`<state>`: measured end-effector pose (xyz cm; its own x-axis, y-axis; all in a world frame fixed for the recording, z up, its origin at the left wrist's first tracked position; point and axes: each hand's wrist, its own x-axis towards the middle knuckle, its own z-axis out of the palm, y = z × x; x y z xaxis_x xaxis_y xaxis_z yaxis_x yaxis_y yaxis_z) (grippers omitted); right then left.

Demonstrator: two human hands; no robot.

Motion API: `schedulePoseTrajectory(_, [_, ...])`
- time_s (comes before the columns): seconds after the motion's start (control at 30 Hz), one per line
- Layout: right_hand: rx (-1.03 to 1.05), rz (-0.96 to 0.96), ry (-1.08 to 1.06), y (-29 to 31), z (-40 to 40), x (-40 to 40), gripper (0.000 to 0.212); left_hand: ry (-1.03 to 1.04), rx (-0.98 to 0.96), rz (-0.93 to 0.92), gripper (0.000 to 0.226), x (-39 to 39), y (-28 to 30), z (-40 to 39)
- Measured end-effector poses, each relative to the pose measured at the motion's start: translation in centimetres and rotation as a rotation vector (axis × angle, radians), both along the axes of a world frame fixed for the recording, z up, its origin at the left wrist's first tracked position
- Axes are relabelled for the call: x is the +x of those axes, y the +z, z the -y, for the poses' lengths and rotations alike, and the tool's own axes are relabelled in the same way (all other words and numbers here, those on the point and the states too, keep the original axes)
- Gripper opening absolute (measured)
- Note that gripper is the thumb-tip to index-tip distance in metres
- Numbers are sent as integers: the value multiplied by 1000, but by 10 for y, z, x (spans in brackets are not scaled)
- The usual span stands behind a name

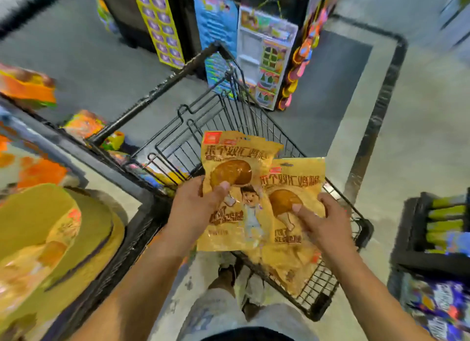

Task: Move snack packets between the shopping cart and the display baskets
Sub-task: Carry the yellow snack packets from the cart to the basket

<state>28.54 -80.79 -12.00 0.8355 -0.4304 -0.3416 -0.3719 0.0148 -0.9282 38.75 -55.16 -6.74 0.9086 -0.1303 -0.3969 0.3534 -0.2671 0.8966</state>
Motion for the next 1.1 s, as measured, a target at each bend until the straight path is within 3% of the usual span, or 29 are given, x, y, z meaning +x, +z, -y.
schedulePoseTrajectory(0.13, [84,154,-29,63,-12,-8,28,56,27,121,29,-32,51,-17])
schedulePoseTrajectory(0.3, [74,300,-7,123,-18,-11,42,142,21,312,28,-62,100,-43])
schedulePoseTrajectory(0.4, [134,350,21,147,-23,-8,49,175,-84,334,27,-81,117,-61])
schedulePoseTrajectory(0.5, [185,376,77,167,-35,-1,49,279,-159,367,12,-99,130,-79])
schedulePoseTrajectory(0.67, [153,405,162,181,-69,19,50,415,-211,324,20,-116,129,-128])
schedulePoseTrajectory(0.8, [17,433,345,187,-104,46,51,594,-154,262,35,-127,122,-183])
schedulePoseTrajectory(0.93, [-133,491,653,207,-165,83,45,742,-144,326,18,-141,130,-246])
schedulePoseTrajectory(1.1, [-367,480,1031,219,-277,131,34,943,-118,385,71,-174,142,-352])
